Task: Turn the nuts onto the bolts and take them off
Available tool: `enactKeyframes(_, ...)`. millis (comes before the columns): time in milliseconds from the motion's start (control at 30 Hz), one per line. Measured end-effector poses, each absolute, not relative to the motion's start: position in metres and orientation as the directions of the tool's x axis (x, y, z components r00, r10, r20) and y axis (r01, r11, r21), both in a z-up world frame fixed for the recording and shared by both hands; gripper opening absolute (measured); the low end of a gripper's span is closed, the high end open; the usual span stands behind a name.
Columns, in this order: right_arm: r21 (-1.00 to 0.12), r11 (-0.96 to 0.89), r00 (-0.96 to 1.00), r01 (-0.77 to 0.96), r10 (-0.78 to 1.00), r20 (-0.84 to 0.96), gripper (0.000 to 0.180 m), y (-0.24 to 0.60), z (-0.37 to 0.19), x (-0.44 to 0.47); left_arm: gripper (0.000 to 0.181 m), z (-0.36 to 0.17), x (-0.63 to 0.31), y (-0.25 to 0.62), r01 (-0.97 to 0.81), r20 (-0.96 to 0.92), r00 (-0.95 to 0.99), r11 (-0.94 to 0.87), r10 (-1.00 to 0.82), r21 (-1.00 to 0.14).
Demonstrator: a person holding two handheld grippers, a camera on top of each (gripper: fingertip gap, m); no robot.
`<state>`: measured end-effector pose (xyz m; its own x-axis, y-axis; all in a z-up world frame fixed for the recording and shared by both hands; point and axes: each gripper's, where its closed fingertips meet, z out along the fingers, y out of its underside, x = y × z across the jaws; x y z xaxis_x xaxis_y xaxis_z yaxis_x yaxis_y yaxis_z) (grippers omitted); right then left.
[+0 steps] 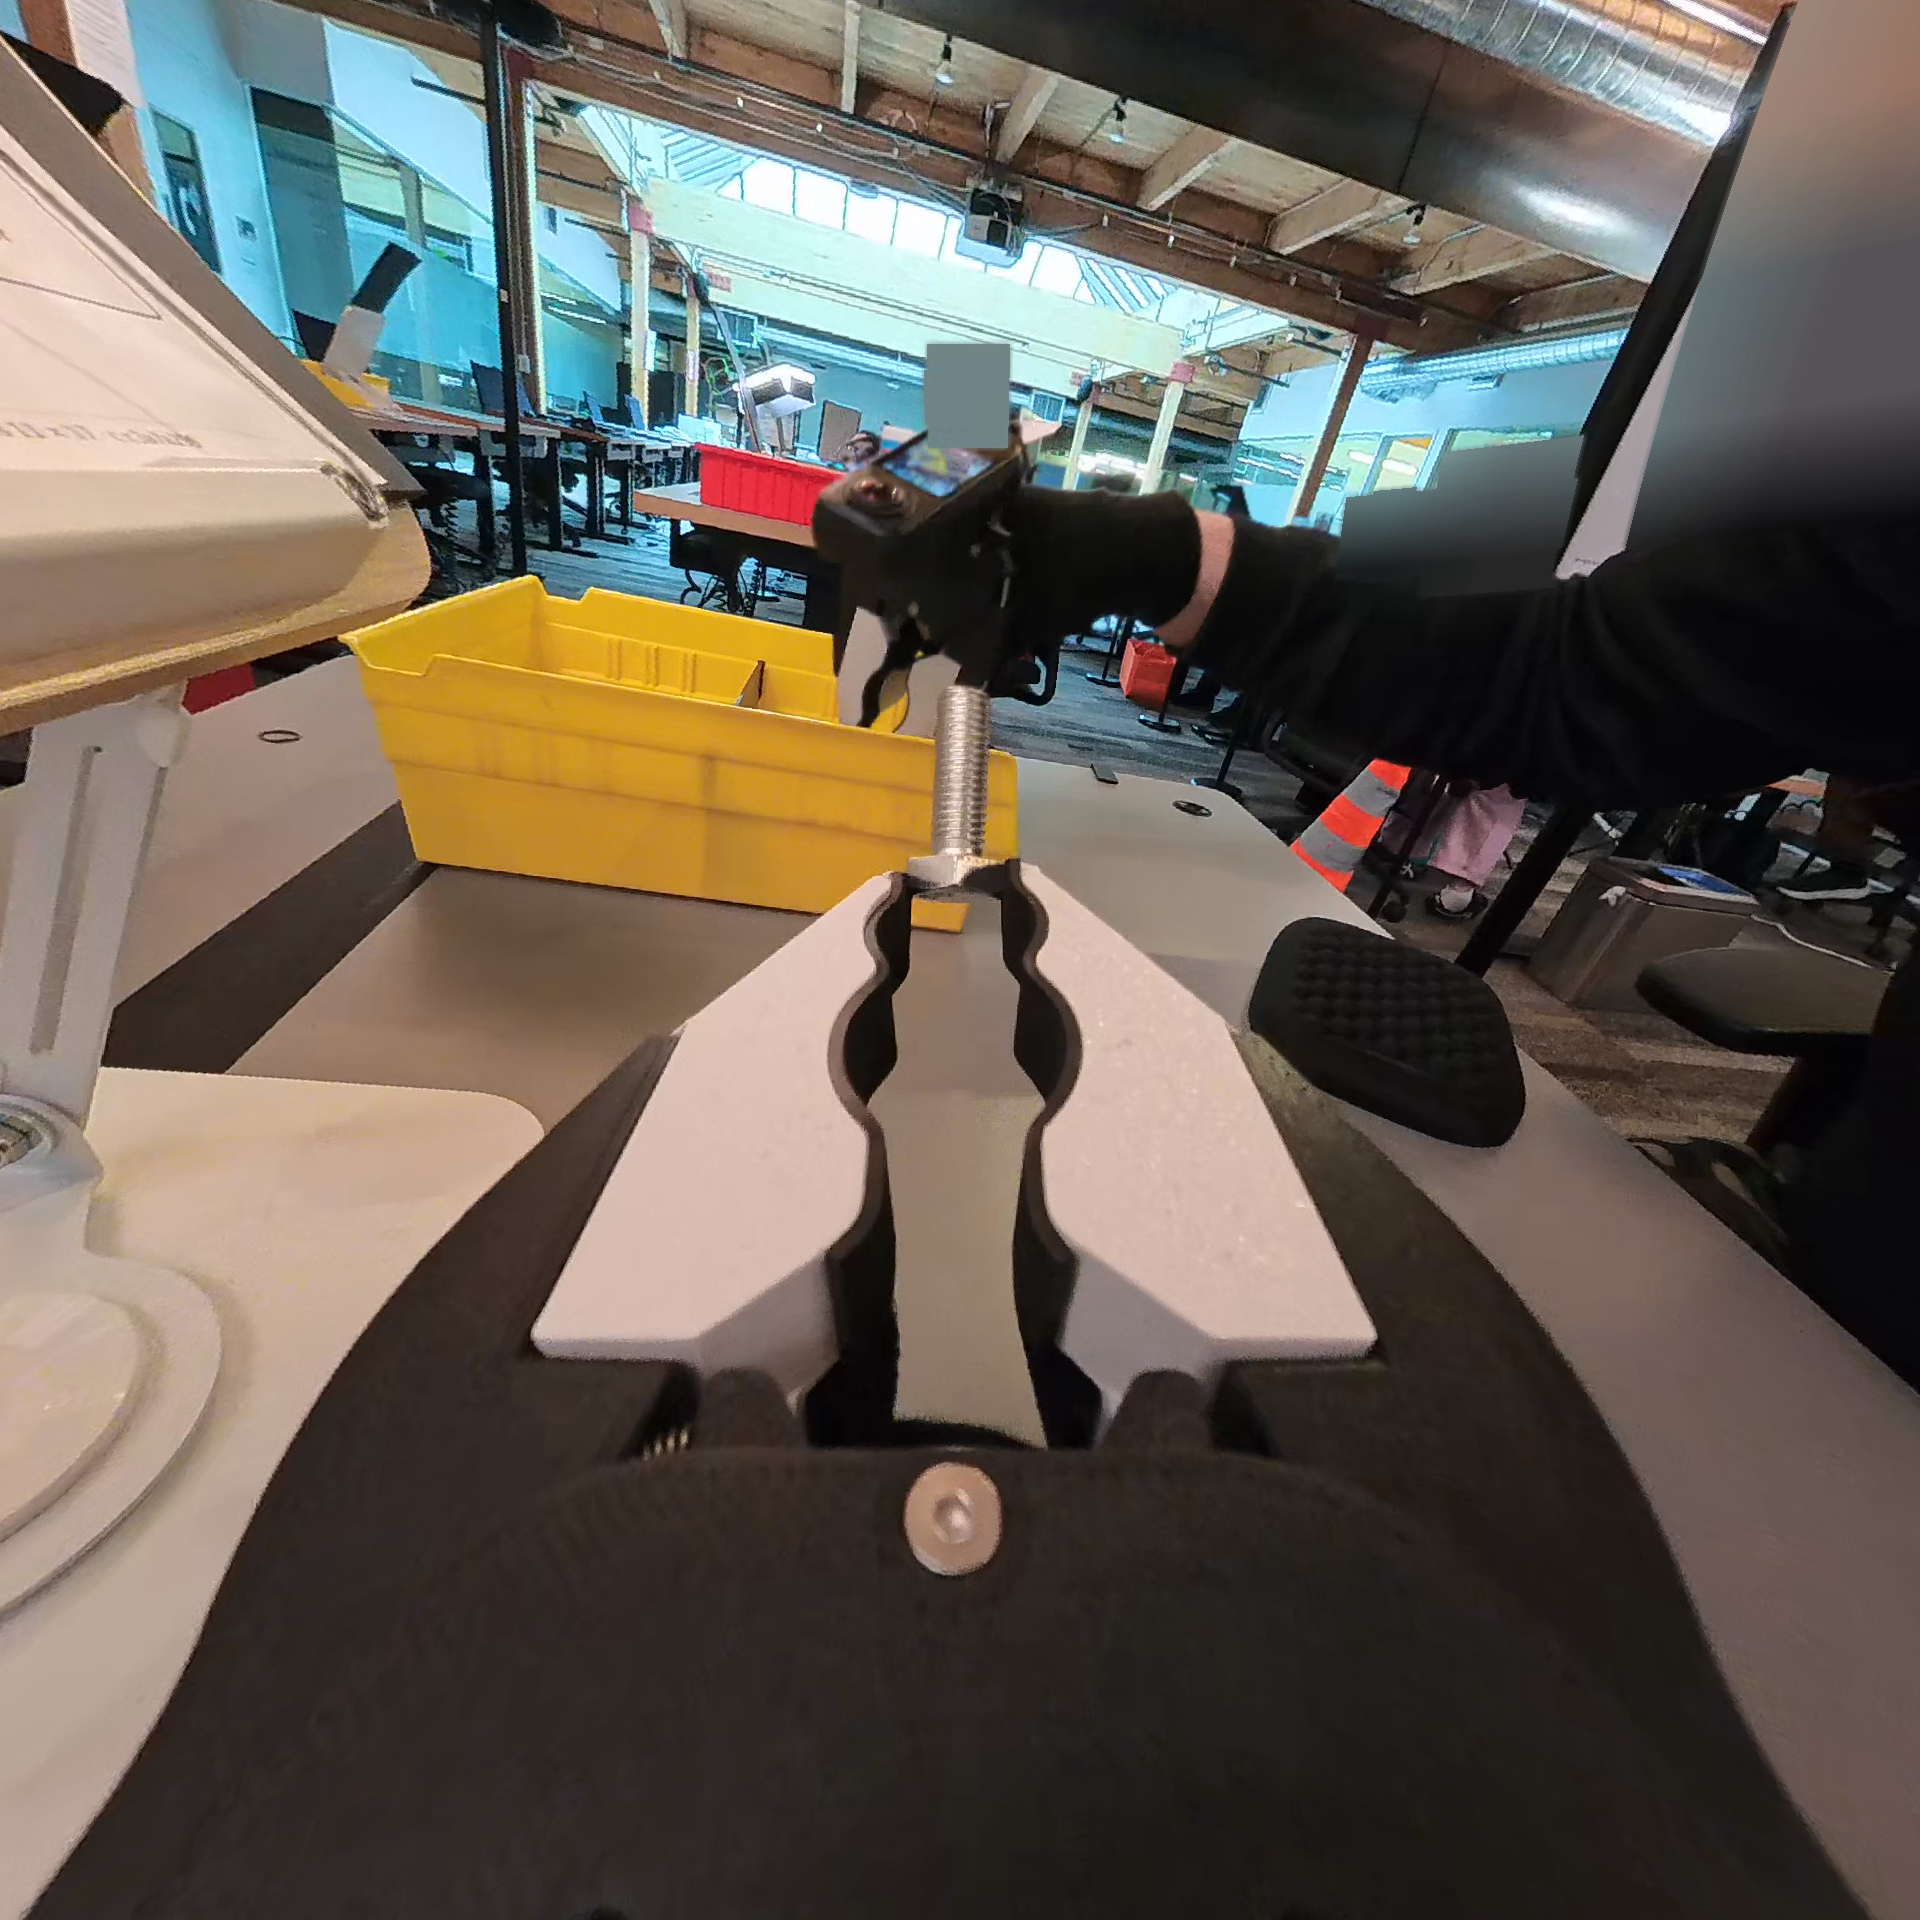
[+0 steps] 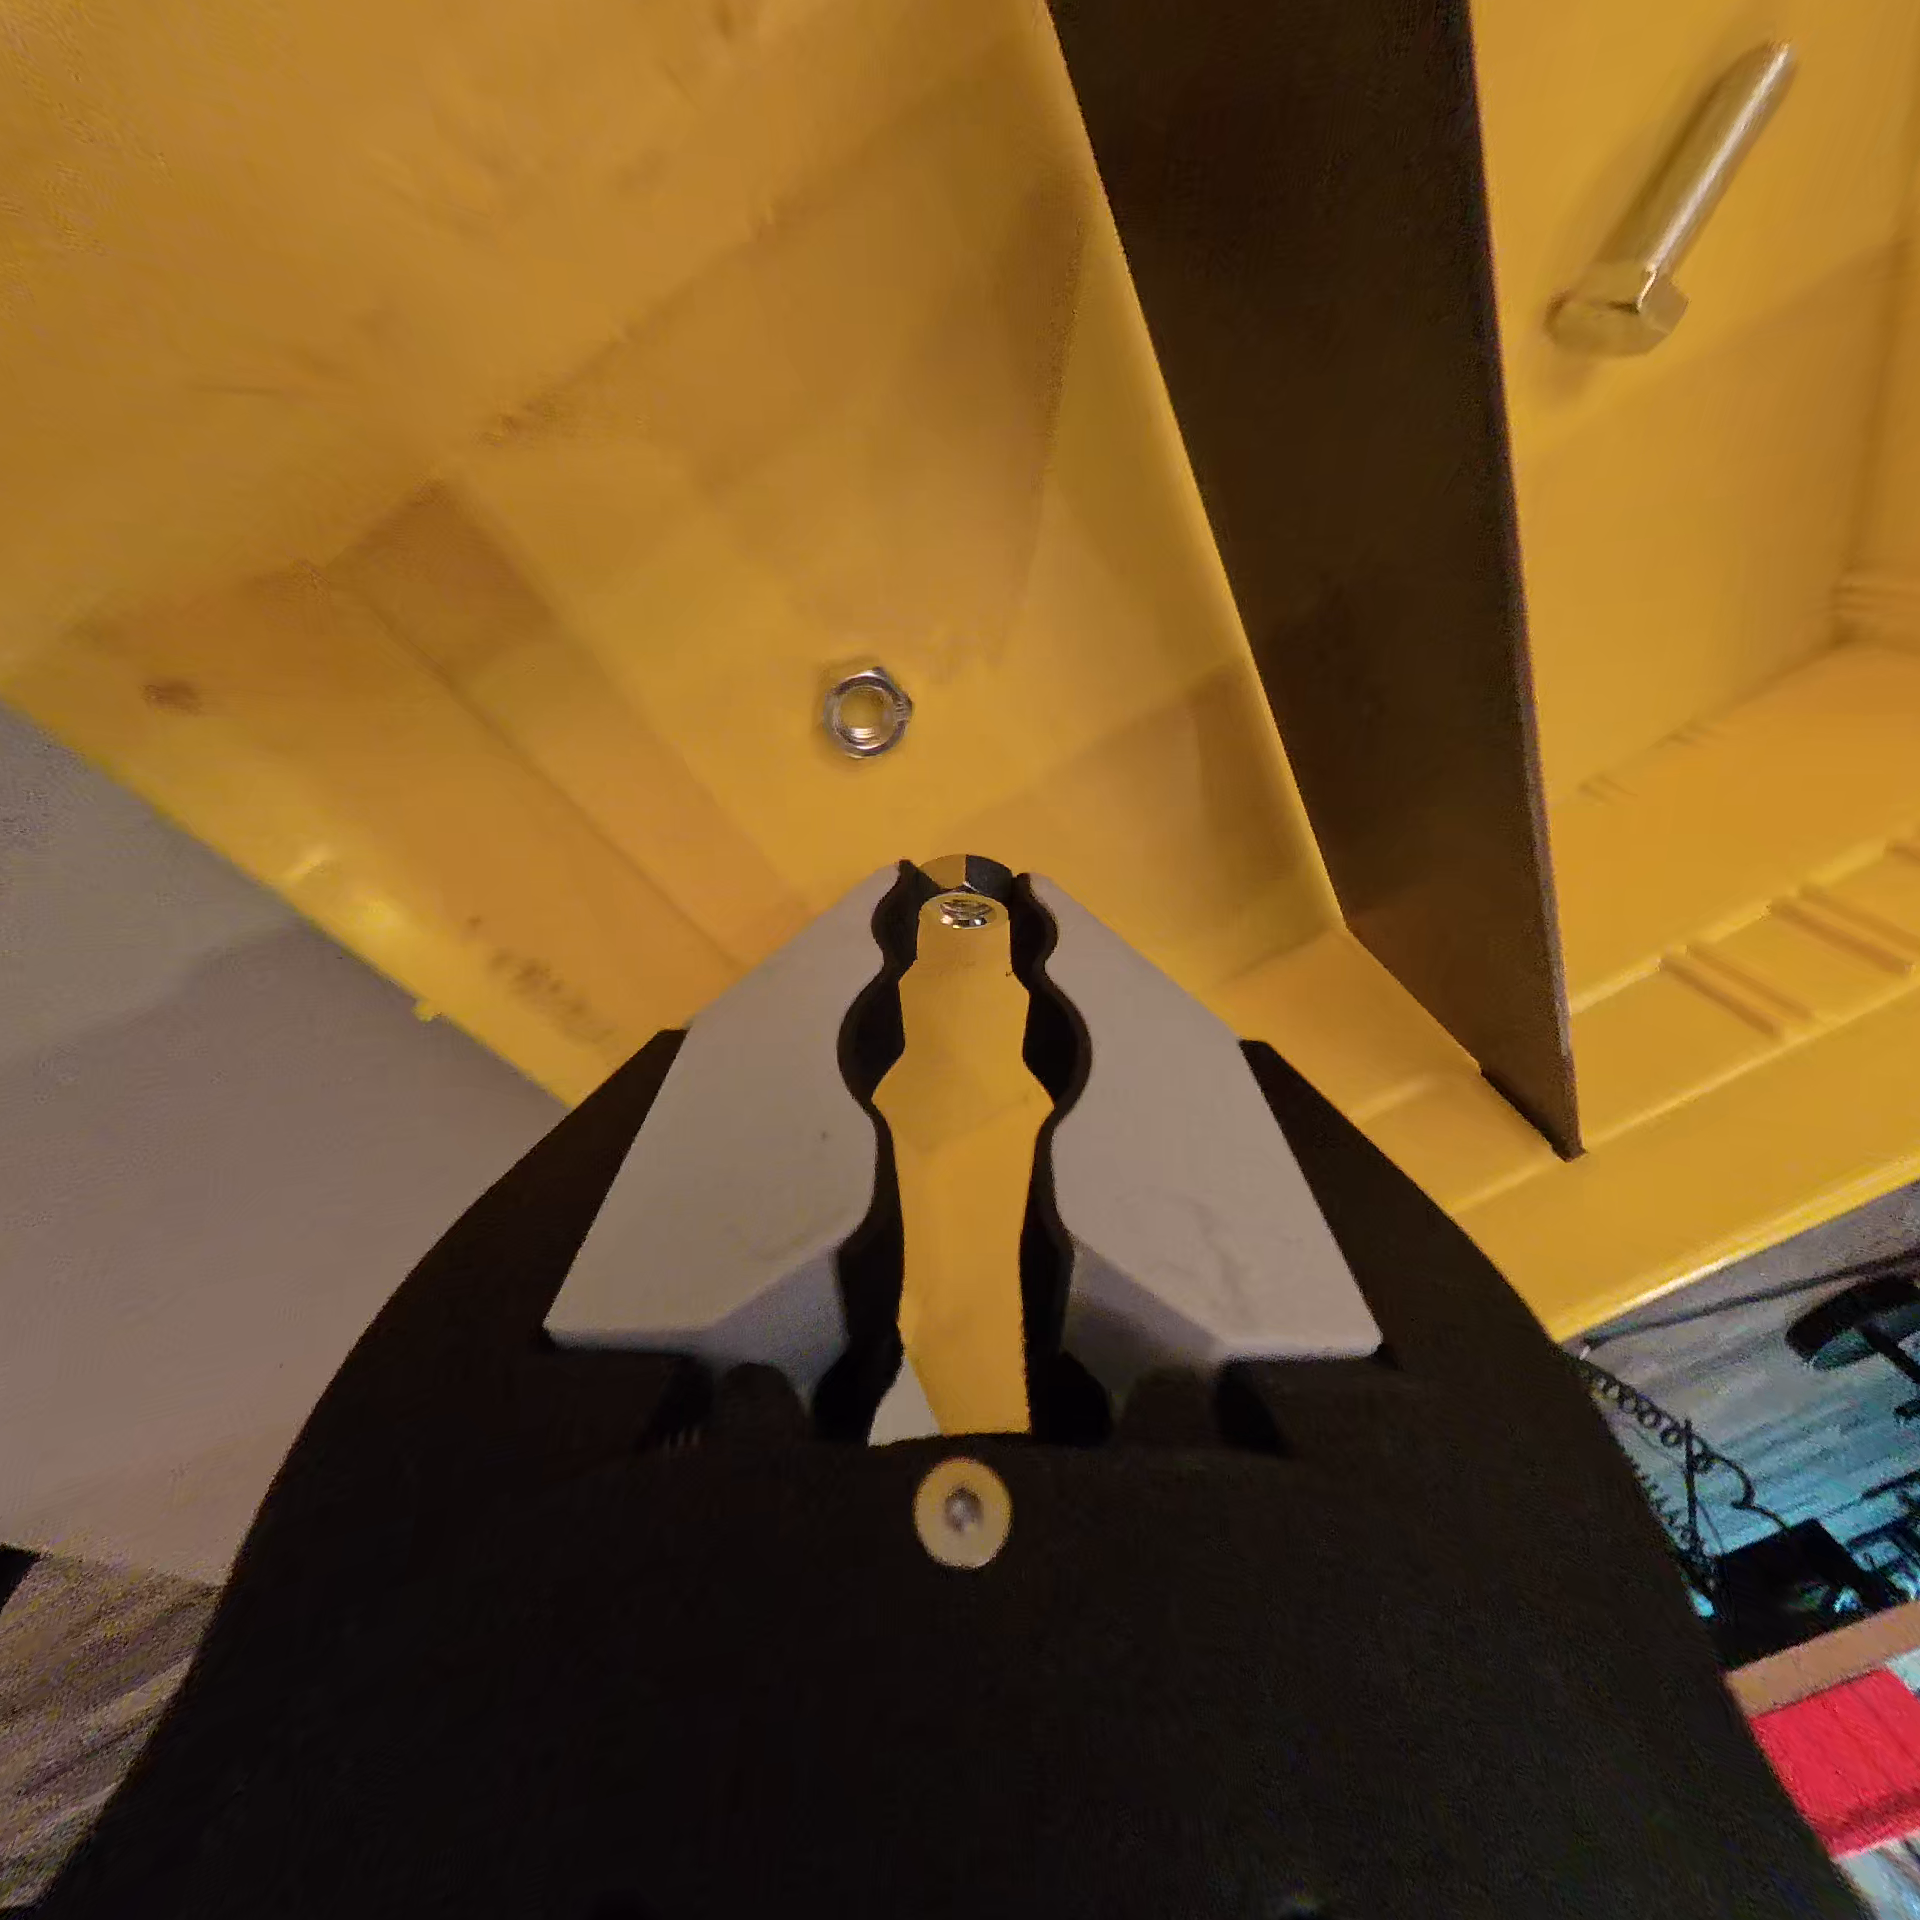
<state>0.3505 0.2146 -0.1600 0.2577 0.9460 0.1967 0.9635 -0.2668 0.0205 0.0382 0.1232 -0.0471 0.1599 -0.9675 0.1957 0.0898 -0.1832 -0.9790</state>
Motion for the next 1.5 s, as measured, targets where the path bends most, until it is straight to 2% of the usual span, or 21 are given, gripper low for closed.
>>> enactKeyframes(167, 0.021, -0.285, 0.28, 0.958, 0.949, 0.147, 0.016, 0.216, -0.18, 0.352, 0.016, -0.051, 0.04, 0.124, 0.073, 0.195, 0.163, -0.185, -0.967, -0.98)
enactKeyframes(233, 0.02, -0.285, 0.279, 0.958, 0.95, 0.142, 0.027, 0.217, -0.182, 0.352, 0.016, -0.051, 0.04, 0.124, 0.074, 0.196, 0.164, -0.186, -0.967, -0.98)
enactKeyframes(367, 0.005, -0.312, 0.305, 0.95, 0.933, 0.193, 0.035, 0.221, -0.166, 0.355, 0.016, -0.051, 0.041, 0.124, 0.076, 0.199, 0.163, -0.189, -0.966, -0.979)
enactKeyframes(400, -0.009, -0.315, 0.309, 0.949, 0.923, 0.23, 0.03, 0.224, -0.154, 0.354, 0.016, -0.051, 0.041, 0.124, 0.076, 0.198, 0.161, -0.188, -0.967, -0.979)
enactKeyframes(533, -0.24, -0.226, 0.296, 0.944, 0.901, 0.317, 0.025, 0.217, -0.084, 0.299, 0.016, -0.047, 0.042, 0.122, 0.093, 0.2, 0.149, -0.188, -0.968, -0.978)
enactKeyframes(633, -0.465, -0.047, 0.224, 0.884, 0.916, 0.334, 0.025, 0.191, -0.035, 0.222, 0.016, -0.046, 0.044, 0.121, 0.099, 0.199, 0.143, -0.186, -0.97, -0.978)
enactKeyframes(767, -0.754, 0.164, 0.115, 0.636, 0.946, 0.302, 0.024, 0.142, 0.005, 0.11, 0.016, -0.043, 0.046, 0.119, 0.111, 0.197, 0.132, -0.183, -0.972, -0.977)
enactKeyframes(833, -0.838, 0.154, 0.09, 0.524, 0.968, 0.234, 0.025, 0.126, 0.006, 0.073, 0.016, -0.04, 0.047, 0.117, 0.119, 0.195, 0.123, -0.181, -0.973, -0.976)
enactKeyframes(967, -0.896, 0.046, 0.099, 0.442, 0.99, 0.1, 0.029, 0.127, -0.012, 0.047, 0.016, -0.035, 0.046, 0.115, 0.135, 0.176, 0.123, -0.16, -0.977, -0.978)
enactKeyframes(1133, -0.947, -0.093, 0.046, 0.307, 0.996, -0.083, 0.022, 0.123, -0.013, 0.033, 0.016, -0.033, 0.046, 0.114, 0.145, 0.174, 0.117, -0.156, -0.978, -0.977)
enactKeyframes(1267, -0.955, -0.146, -0.019, 0.259, 0.988, -0.156, 0.007, 0.115, -0.012, 0.026, 0.016, -0.033, 0.047, 0.114, 0.143, 0.17, 0.118, -0.152, -0.978, -0.978)
enactKeyframes(1500, -0.966, -0.152, -0.009, 0.207, 0.988, -0.157, 0.007, 0.118, -0.003, 0.03, 0.016, -0.026, 0.047, 0.116, 0.177, 0.147, 0.151, -0.12, -0.977, -0.977)
